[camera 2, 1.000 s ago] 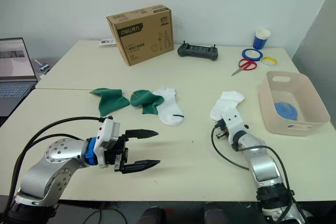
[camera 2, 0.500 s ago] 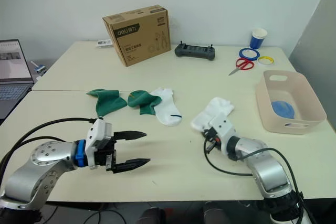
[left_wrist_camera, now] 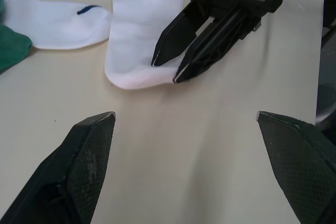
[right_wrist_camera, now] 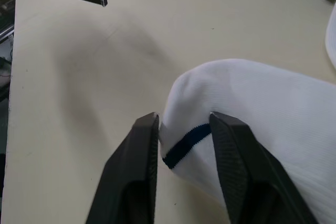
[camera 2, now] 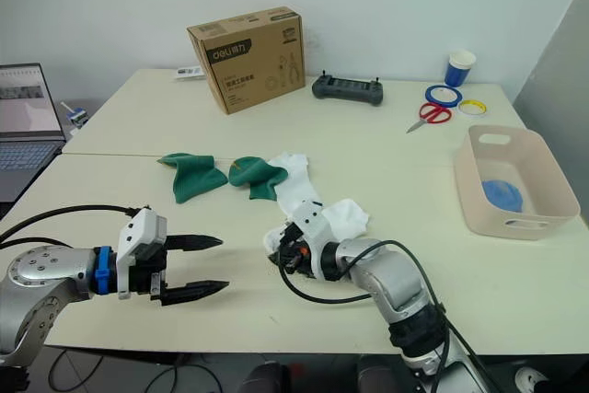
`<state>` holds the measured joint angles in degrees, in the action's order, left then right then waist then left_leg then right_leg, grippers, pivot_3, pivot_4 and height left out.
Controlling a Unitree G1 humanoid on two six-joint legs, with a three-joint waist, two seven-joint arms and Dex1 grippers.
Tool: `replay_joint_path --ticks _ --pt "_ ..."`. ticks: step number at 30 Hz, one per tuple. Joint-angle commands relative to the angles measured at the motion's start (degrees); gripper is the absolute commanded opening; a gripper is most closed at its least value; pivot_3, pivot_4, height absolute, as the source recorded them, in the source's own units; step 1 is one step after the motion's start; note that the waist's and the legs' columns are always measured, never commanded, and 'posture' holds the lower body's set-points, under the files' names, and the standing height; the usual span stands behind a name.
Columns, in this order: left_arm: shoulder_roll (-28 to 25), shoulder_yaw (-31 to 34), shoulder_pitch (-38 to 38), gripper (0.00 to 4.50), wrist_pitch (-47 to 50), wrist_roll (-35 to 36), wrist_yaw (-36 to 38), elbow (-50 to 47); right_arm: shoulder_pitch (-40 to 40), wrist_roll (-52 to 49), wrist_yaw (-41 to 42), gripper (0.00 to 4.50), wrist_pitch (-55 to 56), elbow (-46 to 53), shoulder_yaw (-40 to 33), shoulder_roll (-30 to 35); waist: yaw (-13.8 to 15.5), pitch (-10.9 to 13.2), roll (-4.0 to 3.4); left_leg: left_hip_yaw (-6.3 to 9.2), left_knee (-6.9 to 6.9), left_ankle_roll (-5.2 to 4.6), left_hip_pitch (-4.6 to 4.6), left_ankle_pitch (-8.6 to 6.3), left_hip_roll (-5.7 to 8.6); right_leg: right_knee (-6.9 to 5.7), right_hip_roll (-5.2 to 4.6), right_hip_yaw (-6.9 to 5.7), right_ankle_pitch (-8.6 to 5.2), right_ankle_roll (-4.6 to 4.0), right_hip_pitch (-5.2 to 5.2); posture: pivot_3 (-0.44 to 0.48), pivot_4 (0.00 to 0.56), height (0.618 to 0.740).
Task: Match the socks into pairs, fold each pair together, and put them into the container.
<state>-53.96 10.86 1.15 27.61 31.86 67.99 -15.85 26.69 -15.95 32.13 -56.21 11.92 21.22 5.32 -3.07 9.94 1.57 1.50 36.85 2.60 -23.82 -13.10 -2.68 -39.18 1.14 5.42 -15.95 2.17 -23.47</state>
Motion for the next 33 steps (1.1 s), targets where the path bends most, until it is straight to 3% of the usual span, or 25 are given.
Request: replay_joint_path --ticks 1,2,8,12,19,23,27,33 --pt "0.38 -0.08 1.10 4.50 2.32 1.94 -0.88 -1.98 0.54 -1.47 0.19 2.86 0.24 7.90 -1.79 2.27 -0.13 0.00 0.00 0.01 0.00 0.00 0.00 0.00 0.00 -0.02 0.00 -0.01 0.00 0.00 -0.01 0.000 0.150 0.723" --pt "0.71 -0.18 1.25 4.50 2.49 1.96 -1.09 -1.73 0.13 -1.21 0.59 3.18 1.37 9.79 -1.65 4.01 -0.19 0.00 0.00 0.02 0.00 0.00 0.00 0.00 -0.02 -0.03 0.02 -0.01 0.00 0.00 -0.02 0.000 0.150 0.723" --pt "2.59 -2.23 1.84 4.50 -1.96 -1.34 -1.03 -0.65 -5.98 2.86 3.99 3.18 11.23 19.00 -2.52 19.87 0.03 0.00 0.01 0.02 -0.01 0.00 0.00 0.00 0.01 -0.01 0.02 -0.01 -0.01 0.00 -0.02 0.000 0.150 0.723" --pt "4.23 -8.31 2.70 4.50 -6.51 -7.06 -2.54 -2.72 -14.85 2.26 5.07 3.18 13.96 24.48 -6.28 27.31 0.08 0.01 0.01 -0.02 -0.05 0.00 0.00 0.00 0.01 0.06 0.01 0.04 -0.01 0.00 -0.01 0.000 0.150 0.723" --pt "10.41 -17.26 7.15 4.50 -22.86 -22.25 -8.97 5.91 -22.07 2.01 2.29 3.18 13.53 26.34 -13.50 29.66 -0.16 0.02 0.04 -0.05 0.01 0.00 0.08 0.00 0.03 0.05 0.02 0.11 0.04 -0.02 0.10 0.000 0.150 0.723" --pt "13.24 -20.50 10.27 4.50 -28.89 -26.73 -10.18 12.00 -22.09 4.23 2.04 3.18 16.13 24.95 -14.41 32.33 -0.13 0.02 0.04 -0.05 0.03 0.00 0.06 0.00 0.06 0.08 0.02 0.11 0.11 0.10 0.11 0.000 0.150 0.723" --pt "12.97 -22.27 11.87 3.63 -34.30 -29.66 -9.24 16.63 -20.45 9.96 2.90 3.22 24.03 20.90 -12.94 36.06 -0.09 0.02 0.04 -0.05 0.02 0.00 0.05 0.00 0.07 0.10 0.02 0.10 0.11 0.11 0.10 0.000 0.150 0.723" --pt "13.58 -22.31 13.40 1.69 -37.30 -30.20 -9.27 19.11 -14.69 23.45 3.78 3.22 43.27 9.23 -4.95 39.97 -0.24 0.02 0.04 -0.09 0.03 -0.01 0.11 0.00 0.07 0.09 0.02 0.12 0.13 0.14 0.14 0.000 0.150 0.723"
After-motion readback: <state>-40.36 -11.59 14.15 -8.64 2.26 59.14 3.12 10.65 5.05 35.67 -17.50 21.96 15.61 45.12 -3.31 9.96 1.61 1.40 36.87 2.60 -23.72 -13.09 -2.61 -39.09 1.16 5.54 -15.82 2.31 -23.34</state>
